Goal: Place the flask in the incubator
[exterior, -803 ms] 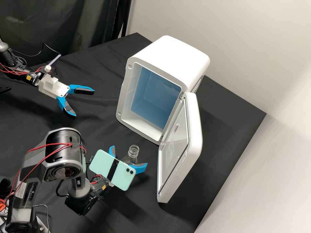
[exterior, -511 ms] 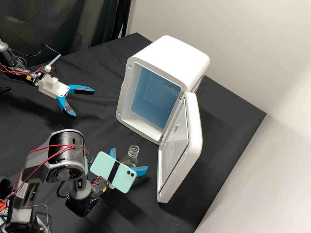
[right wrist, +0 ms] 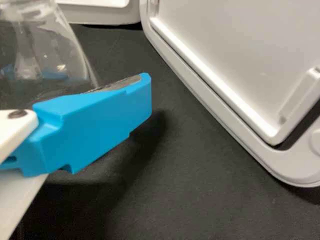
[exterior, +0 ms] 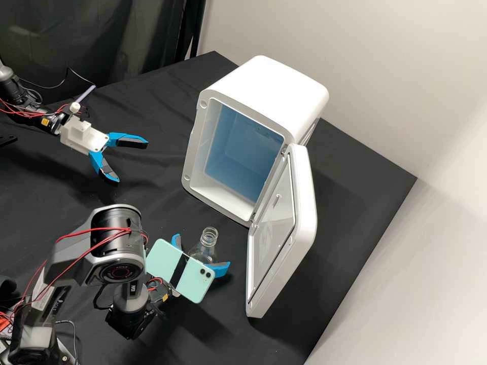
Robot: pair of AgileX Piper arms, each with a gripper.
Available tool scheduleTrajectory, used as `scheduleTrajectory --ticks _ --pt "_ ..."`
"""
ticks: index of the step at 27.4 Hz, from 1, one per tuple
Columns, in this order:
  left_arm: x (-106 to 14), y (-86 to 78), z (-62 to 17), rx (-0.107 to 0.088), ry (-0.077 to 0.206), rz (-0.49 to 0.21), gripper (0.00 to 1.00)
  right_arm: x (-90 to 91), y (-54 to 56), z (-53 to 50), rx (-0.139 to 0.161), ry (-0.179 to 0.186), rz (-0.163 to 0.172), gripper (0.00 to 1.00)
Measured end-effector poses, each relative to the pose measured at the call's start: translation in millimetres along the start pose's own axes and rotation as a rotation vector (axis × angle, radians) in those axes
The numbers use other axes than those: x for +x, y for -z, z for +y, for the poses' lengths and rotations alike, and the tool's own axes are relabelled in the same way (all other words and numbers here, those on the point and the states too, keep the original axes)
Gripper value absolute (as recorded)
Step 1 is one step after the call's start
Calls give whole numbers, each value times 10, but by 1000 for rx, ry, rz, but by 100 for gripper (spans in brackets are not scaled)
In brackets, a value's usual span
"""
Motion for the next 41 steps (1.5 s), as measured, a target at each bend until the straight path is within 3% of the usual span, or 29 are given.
scheduleTrajectory --ticks 16,17,26,41 --pt "0 0 0 0 0 0 100 24 -2 6 0 -5 -3 100" --pt "0 0 0 0 0 0 100 24 -2 6 0 -5 -3 0" --pt "0 0 0 0 0 0 100 10 -36 26 10 -21 -24 0" --pt "-2 11 2 -1 -1 4 100 8 -36 31 9 -24 -25 0"
